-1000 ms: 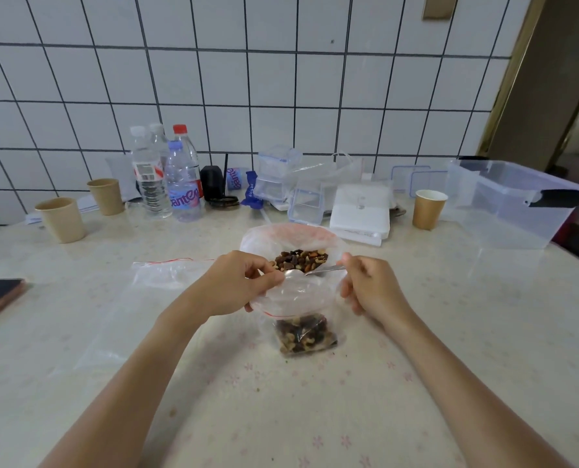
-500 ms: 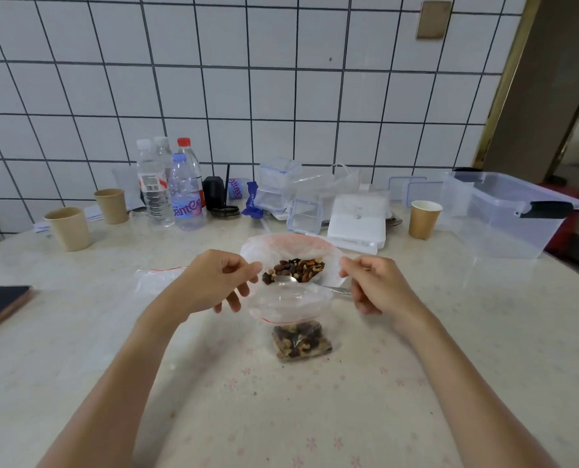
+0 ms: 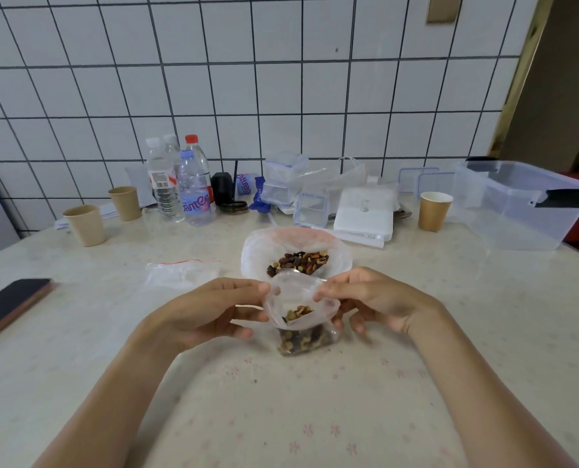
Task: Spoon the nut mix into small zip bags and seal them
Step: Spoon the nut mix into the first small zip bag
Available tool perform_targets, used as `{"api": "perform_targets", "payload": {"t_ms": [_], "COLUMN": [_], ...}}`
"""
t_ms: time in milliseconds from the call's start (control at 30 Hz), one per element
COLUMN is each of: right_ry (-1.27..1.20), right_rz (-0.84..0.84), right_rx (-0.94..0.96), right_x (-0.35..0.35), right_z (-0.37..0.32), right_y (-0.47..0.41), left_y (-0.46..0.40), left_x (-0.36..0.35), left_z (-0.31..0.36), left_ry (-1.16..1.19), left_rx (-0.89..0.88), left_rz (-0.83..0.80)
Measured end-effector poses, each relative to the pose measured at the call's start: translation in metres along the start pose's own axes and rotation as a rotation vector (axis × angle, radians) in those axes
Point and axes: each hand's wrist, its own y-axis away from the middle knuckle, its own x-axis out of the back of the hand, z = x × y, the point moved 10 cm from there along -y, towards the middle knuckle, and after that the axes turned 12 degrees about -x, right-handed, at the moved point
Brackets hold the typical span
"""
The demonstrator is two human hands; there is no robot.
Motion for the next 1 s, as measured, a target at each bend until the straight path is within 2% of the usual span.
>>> {"api": "perform_targets", "payload": {"t_ms": [67, 167, 300, 400, 500, 567, 633, 700, 733, 767, 867, 933, 1000], "right_ry": [-0.01, -0.02, 0.068, 0.166, 0.217, 0.353, 0.646, 0.808, 0.753, 0.591, -0.031, -0.206, -0.276], "right_rz": [0.045, 0.165, 0.442, 0.598, 0.744, 0.868, 0.997, 1.051, 1.043, 0.993, 0.662, 0.502, 0.419], "right_rx": [0.014, 0.062, 0.25, 0.319, 0.35, 0.387, 0.384, 0.352, 0.333, 0.313, 0.156, 0.056, 0.016], "right_x": [0.002, 0.006, 0.018, 0.018, 0.014, 0.01, 0.003, -0.002, -0.001, 0.004, 0.006, -0.002, -0.008], "right_z": [0.0, -0.001, -0.017, -0.028, -0.038, -0.048, -0.06, -0.068, -0.068, -0.063, -0.033, -0.015, 0.0], "right_y": [-0.001, -0.004, 0.007, 0.018, 0.031, 0.045, 0.057, 0.065, 0.068, 0.07, 0.058, 0.052, 0.048], "left_y": [0.0, -0.002, -0.005, -0.005, -0.004, -0.001, 0.003, 0.007, 0.009, 0.01, 0.008, 0.007, 0.007], "left_x": [-0.004, -0.009, -0.008, -0.007, 0.0, 0.005, 0.01, 0.013, 0.013, 0.012, 0.01, 0.012, 0.016], "left_z": [0.0, -0.002, 0.001, 0.007, 0.018, 0.028, 0.037, 0.043, 0.044, 0.044, 0.039, 0.035, 0.032], "left_ry": [0.01, -0.097, -0.144, -0.14, -0.147, -0.137, -0.093, -0.055, -0.058, -0.072, -0.123, -0.211, -0.365], "left_rx": [-0.015, -0.048, -0.126, -0.188, -0.282, -0.364, -0.454, -0.522, -0.54, -0.546, -0.517, -0.49, -0.45], "left_rz": [-0.009, 0.017, 0.096, 0.137, 0.254, 0.339, 0.403, 0.424, 0.415, 0.398, 0.356, 0.387, 0.451]}}
